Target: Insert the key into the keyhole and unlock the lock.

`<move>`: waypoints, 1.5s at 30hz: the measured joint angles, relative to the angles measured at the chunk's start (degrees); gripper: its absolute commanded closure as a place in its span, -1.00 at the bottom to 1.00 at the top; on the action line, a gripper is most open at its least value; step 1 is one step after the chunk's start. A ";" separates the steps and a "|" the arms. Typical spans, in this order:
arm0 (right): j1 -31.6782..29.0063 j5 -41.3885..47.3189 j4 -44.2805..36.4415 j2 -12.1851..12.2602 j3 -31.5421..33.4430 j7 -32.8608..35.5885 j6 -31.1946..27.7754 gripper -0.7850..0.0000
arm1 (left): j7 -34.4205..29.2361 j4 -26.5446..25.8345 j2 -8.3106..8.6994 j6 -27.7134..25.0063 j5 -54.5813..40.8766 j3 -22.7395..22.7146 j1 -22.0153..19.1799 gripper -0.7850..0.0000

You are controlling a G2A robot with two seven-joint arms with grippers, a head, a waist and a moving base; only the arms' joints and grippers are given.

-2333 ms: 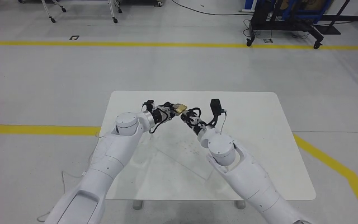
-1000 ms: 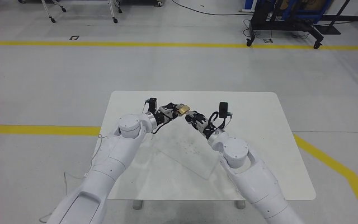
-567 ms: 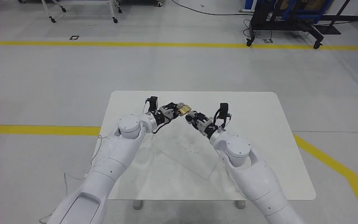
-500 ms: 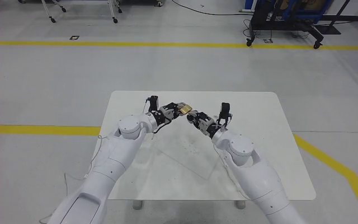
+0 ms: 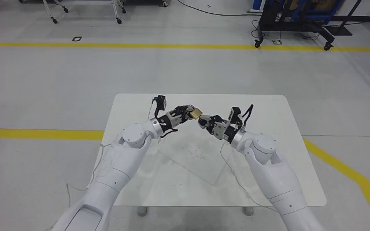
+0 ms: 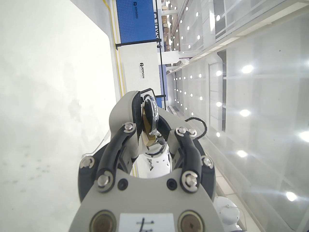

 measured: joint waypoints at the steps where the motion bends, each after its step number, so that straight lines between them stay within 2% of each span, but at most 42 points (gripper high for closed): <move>1: 0.24 0.43 0.42 0.03 0.02 0.79 0.18 1.00 | 0.40 -0.26 0.08 -0.95 0.75 -0.14 0.23 1.00; 6: 1.09 2.07 2.16 0.11 0.31 2.93 0.33 1.00 | 1.91 -1.28 0.33 -3.62 2.96 -0.69 1.10 1.00; 14: 0.57 1.10 1.51 0.59 1.29 2.78 0.24 1.00 | 2.99 -1.77 0.48 -3.39 2.89 -1.71 1.34 1.00; 23: 0.29 1.09 1.18 0.92 1.58 3.15 0.79 1.00 | 2.51 -2.13 0.63 -6.21 6.15 -1.41 1.45 1.00; 34: 0.25 3.04 1.81 1.39 2.54 5.87 1.55 1.00 | 4.05 -2.68 1.21 -14.01 15.08 -1.17 1.68 1.00; 45: 1.09 4.51 3.71 1.57 2.31 6.85 2.07 1.00 | 3.16 -3.15 1.64 -16.94 18.31 -1.14 2.08 1.00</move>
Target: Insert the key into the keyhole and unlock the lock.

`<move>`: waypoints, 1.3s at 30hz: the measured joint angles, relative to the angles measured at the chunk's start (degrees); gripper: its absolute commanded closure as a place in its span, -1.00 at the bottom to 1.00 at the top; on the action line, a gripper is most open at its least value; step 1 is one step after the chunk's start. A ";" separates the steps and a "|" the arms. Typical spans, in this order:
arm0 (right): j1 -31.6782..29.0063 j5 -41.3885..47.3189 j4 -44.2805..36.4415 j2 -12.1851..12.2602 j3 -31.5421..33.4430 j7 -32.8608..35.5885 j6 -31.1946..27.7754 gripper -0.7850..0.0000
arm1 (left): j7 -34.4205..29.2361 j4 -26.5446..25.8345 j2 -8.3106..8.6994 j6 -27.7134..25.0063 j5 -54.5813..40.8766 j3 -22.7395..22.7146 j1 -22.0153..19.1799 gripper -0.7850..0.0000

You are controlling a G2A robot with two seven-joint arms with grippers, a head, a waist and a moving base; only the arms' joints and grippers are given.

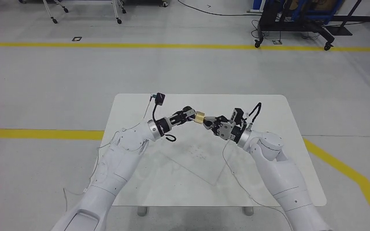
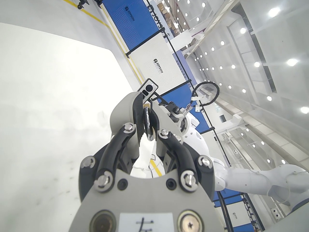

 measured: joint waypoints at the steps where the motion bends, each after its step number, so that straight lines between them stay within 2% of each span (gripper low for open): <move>1: 0.04 0.28 0.19 0.03 0.08 0.19 -0.06 1.00 | -0.11 0.01 0.04 0.03 0.15 0.00 0.00 1.00; 8: 0.14 1.78 1.07 0.32 0.96 1.67 -0.12 1.00 | -2.16 0.03 0.21 0.68 -0.18 0.13 -0.24 1.00; 16: 0.34 0.04 0.50 0.68 0.78 1.16 0.35 1.00 | -11.40 0.87 0.42 6.06 -3.76 1.08 -1.38 1.00; 19: 0.42 -0.71 0.36 0.79 0.55 0.96 0.61 1.00 | -12.38 1.20 0.55 6.75 -4.03 0.81 -1.94 1.00; 29: 0.96 -6.41 -0.64 1.57 -0.24 1.67 2.12 1.00 | -2.60 -0.55 1.07 1.37 7.47 1.29 -0.77 1.00; 37: 0.60 -7.12 -1.89 1.96 -0.12 1.53 2.69 1.00 | 5.68 -2.19 1.26 -2.53 14.28 1.33 0.69 1.00; 38: 0.60 -7.10 -1.90 1.98 -0.17 1.53 2.72 0.80 | 6.58 -2.30 1.29 -3.06 14.75 1.26 0.86 1.00; 39: 0.62 -7.09 -1.88 2.00 -0.24 1.51 2.77 0.40 | 7.31 -2.38 1.30 -3.47 15.11 1.21 1.01 1.00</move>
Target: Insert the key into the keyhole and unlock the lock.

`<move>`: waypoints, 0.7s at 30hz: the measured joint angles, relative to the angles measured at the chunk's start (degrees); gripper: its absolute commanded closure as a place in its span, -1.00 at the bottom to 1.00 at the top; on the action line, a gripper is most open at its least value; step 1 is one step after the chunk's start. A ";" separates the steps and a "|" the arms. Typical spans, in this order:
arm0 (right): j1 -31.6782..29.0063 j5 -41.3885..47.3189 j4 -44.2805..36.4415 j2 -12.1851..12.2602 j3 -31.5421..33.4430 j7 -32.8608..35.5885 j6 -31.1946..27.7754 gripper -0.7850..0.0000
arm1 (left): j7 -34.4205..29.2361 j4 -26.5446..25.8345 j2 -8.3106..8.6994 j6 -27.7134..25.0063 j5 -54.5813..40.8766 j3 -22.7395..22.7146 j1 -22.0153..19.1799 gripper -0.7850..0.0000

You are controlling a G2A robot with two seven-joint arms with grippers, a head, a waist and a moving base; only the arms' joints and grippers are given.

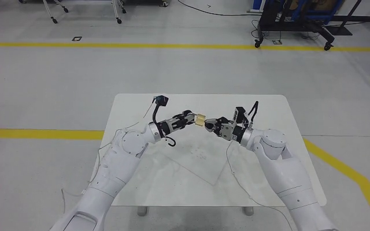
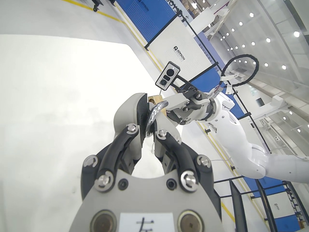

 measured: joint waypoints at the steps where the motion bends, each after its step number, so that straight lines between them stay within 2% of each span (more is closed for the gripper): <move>1: 0.06 -0.01 0.05 0.02 -0.11 -0.07 0.05 0.25 | 0.73 -0.06 0.01 -0.28 0.23 -0.04 0.16 1.00; 6: 0.04 -0.80 -0.33 0.12 -0.33 -1.10 -0.83 0.07 | 0.81 0.45 -0.15 1.49 -2.41 -0.13 0.19 1.00; 8: -0.34 -1.43 -0.98 0.25 -0.14 -1.49 -1.60 0.07 | -0.29 0.96 -0.24 3.46 -4.20 -0.14 -0.36 1.00; 11: -1.39 -3.56 -2.34 0.66 0.85 -2.25 -3.22 0.01 | -5.22 1.40 -0.30 6.74 -5.66 0.75 -1.19 1.00; 12: -1.89 -4.38 -2.83 0.83 1.47 -2.87 -3.73 -0.13 | -6.87 1.42 -0.27 7.73 -5.54 1.06 -1.40 1.00; 14: -3.51 -7.22 -4.39 1.26 3.74 -7.29 -4.48 -0.62 | -9.47 1.48 -0.17 10.19 -3.69 1.85 -1.83 1.00; 15: -4.51 -8.94 -5.59 1.40 4.85 -10.79 -4.44 -1.00 | -10.27 1.53 -0.17 11.38 -2.80 2.26 -1.96 1.00; 19: -10.95 -14.33 -14.52 1.67 9.18 -26.65 -4.36 -1.00 | -13.39 1.61 -0.27 17.20 0.20 4.04 -2.79 1.00; 21: -12.82 -14.63 -17.09 1.70 10.20 -30.37 -4.41 -1.00 | -14.53 1.79 -0.34 19.36 1.14 4.71 -3.19 1.00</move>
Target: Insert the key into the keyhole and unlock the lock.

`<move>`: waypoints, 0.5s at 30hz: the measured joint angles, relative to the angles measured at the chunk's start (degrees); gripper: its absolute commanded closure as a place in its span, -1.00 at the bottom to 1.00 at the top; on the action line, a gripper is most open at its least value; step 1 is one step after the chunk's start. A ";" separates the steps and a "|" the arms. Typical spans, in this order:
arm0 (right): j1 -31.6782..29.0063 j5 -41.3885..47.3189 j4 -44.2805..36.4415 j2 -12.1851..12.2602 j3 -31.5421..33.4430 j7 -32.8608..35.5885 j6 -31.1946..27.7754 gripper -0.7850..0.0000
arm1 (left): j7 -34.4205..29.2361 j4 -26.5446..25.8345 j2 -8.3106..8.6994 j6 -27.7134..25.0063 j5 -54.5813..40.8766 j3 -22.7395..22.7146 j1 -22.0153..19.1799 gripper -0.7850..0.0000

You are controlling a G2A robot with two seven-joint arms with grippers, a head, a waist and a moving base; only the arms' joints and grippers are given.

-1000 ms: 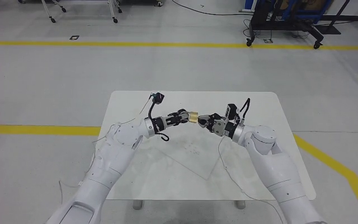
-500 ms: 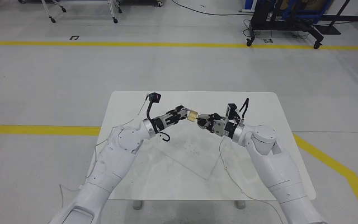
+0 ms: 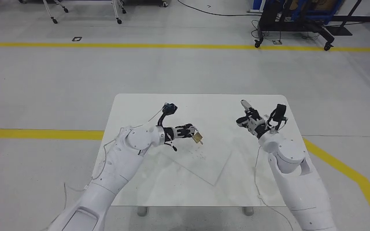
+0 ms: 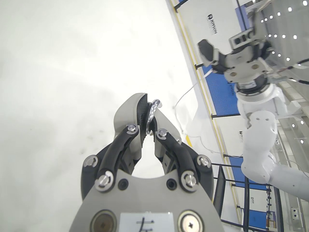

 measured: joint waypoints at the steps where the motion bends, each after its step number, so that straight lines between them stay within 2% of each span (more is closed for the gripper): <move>1: 0.03 0.02 0.01 0.00 0.03 -0.51 0.00 -1.00 | -0.95 0.30 -0.06 1.56 0.64 0.49 -0.33 1.00; 4: 0.35 0.07 0.56 -0.01 -0.08 0.56 0.00 -1.00 | -3.33 1.11 -0.23 4.91 2.55 1.92 -1.23 1.00; 8: 0.33 0.07 0.53 -0.01 -0.08 0.55 0.00 -1.00 | -4.22 1.51 -0.44 6.20 3.12 2.82 -1.74 1.00; 9: 0.33 0.07 0.53 -0.01 -0.08 0.55 0.00 -1.00 | -4.03 1.59 -0.47 6.33 3.21 2.90 -1.81 0.87; 10: 0.33 0.07 0.53 -0.01 -0.08 0.55 0.00 -1.00 | -3.79 1.70 -0.51 6.50 3.36 3.01 -1.88 0.42; 11: 0.33 0.07 0.53 -0.01 -0.08 0.55 0.00 -1.00 | -3.66 1.76 -0.54 6.63 3.64 3.15 -1.95 -0.18; 12: 0.33 0.07 0.53 -0.01 -0.08 0.55 0.00 -1.00 | -3.55 1.80 -0.56 6.77 4.02 3.34 -1.99 -0.89; 13: 0.33 0.07 0.53 -0.01 -0.08 0.55 0.00 -1.00 | -3.46 1.83 -0.61 6.94 4.31 3.57 -1.97 -1.00; 15: 0.33 0.07 0.53 -0.01 -0.08 0.55 0.00 -1.00 | -3.35 1.85 -0.68 7.16 4.34 3.77 -1.93 -1.00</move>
